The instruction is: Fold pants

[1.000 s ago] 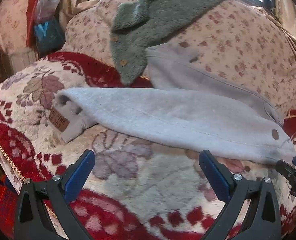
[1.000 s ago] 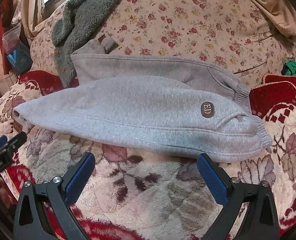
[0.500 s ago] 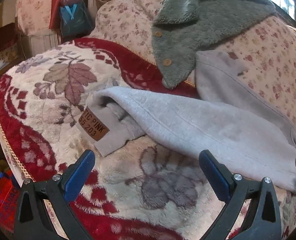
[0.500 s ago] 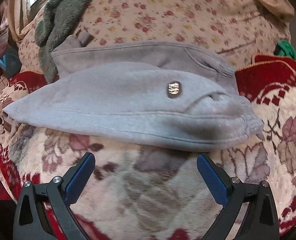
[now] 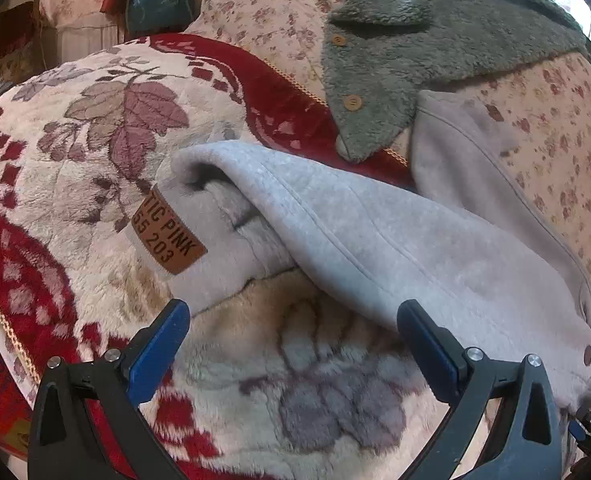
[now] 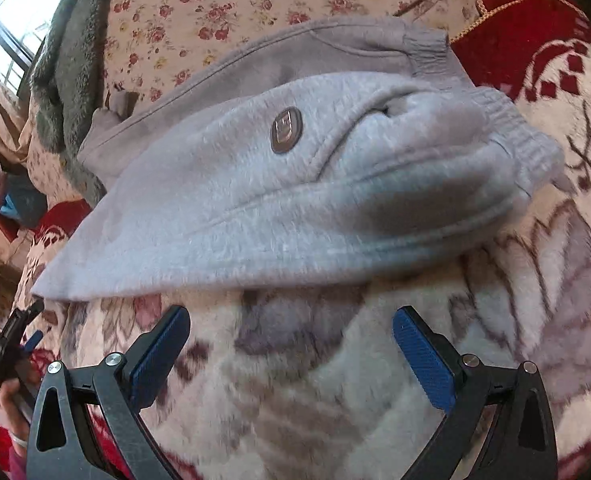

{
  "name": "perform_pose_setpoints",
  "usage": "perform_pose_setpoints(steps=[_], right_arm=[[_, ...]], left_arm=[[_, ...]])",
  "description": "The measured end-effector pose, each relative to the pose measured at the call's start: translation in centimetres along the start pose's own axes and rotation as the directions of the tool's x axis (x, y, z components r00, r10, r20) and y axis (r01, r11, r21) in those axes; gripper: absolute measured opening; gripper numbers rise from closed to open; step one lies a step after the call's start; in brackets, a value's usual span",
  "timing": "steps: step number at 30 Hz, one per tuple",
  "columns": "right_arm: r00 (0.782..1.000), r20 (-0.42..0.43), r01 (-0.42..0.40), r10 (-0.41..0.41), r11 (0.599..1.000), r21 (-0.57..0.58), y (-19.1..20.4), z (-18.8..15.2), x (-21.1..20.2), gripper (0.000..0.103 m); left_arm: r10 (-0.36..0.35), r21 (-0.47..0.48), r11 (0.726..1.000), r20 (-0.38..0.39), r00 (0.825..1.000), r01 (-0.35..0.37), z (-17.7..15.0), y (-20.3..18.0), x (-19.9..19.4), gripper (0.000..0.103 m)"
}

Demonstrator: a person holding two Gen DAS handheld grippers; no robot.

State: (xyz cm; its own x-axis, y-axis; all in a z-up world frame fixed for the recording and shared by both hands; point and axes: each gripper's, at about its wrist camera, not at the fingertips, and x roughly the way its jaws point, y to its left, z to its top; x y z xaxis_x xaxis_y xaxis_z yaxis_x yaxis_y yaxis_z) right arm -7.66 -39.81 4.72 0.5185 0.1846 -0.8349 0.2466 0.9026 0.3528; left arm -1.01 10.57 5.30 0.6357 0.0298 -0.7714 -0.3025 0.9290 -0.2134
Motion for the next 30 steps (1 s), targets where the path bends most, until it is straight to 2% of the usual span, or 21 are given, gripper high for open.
perform_pose_setpoints(steps=[7,8,10,12,13,14,15,16,17,20,21,24,30], right_arm=[[0.992,0.089,-0.105,0.094,0.986,0.132,-1.1,1.8,1.0,0.103],[0.991,0.096,-0.109,0.097,0.985,0.133,-1.2,2.0,1.1,0.1],[0.99,0.116,-0.093,0.08,0.989,0.118,-1.4,2.4,1.1,0.087],[0.989,0.13,-0.091,0.074,0.988,0.128,-2.2,3.1,1.2,0.058],[0.987,0.13,-0.116,0.097,0.982,0.148,-2.8,3.4,1.4,0.055],[0.985,0.128,-0.136,0.115,0.976,0.17,-3.3,3.6,1.5,0.05],[0.984,0.126,-0.148,0.126,0.972,0.184,-3.7,3.7,1.5,0.044],[0.983,0.125,-0.157,0.136,0.97,0.183,-3.8,3.8,1.5,0.041],[0.981,0.128,-0.163,0.142,0.972,0.172,-3.7,3.9,1.2,0.036],[0.978,0.146,-0.167,0.149,0.979,0.119,-3.0,4.1,0.2,0.023],[0.977,0.15,-0.168,0.152,0.98,0.105,-2.9,4.2,-0.1,0.02],[0.972,0.166,-0.181,0.166,0.98,0.082,-2.7,4.4,-1.1,0.018],[0.961,0.213,-0.195,0.178,0.979,0.061,-3.4,4.5,-4.0,0.016]], left_arm=[[-0.002,-0.011,1.0,0.009,1.0,0.002,2.1,-0.4,2.4,0.103],[-0.001,-0.012,1.0,0.009,1.0,0.001,2.3,-0.5,2.7,0.103],[-0.004,-0.02,1.0,0.008,1.0,0.004,2.9,-0.7,3.6,0.103],[-0.016,-0.032,0.999,0.01,1.0,0.016,3.4,-0.9,4.4,0.103],[-0.021,-0.035,0.999,0.013,1.0,0.022,3.5,-1.0,4.6,0.103],[-0.038,-0.039,0.998,0.016,0.999,0.039,3.6,-1.1,4.8,0.096],[-0.053,-0.039,0.998,0.015,0.998,0.053,3.6,-1.3,5.0,0.073],[-0.057,-0.029,0.998,0.0,0.998,0.057,3.6,-1.6,5.3,0.056],[-0.057,-0.015,0.998,-0.018,0.998,0.057,3.7,-1.8,5.5,0.029],[-0.061,0.01,0.998,-0.003,0.998,0.061,3.6,-2.2,5.1,0.013],[-0.077,0.015,0.997,0.003,0.997,0.077,3.6,-2.2,4.6,0.011],[-0.132,0.03,0.991,0.035,0.991,0.131,3.8,-2.6,2.5,0.01],[-0.198,0.058,0.979,0.035,0.98,0.195,3.5,-3.8,-0.3,0.01]])
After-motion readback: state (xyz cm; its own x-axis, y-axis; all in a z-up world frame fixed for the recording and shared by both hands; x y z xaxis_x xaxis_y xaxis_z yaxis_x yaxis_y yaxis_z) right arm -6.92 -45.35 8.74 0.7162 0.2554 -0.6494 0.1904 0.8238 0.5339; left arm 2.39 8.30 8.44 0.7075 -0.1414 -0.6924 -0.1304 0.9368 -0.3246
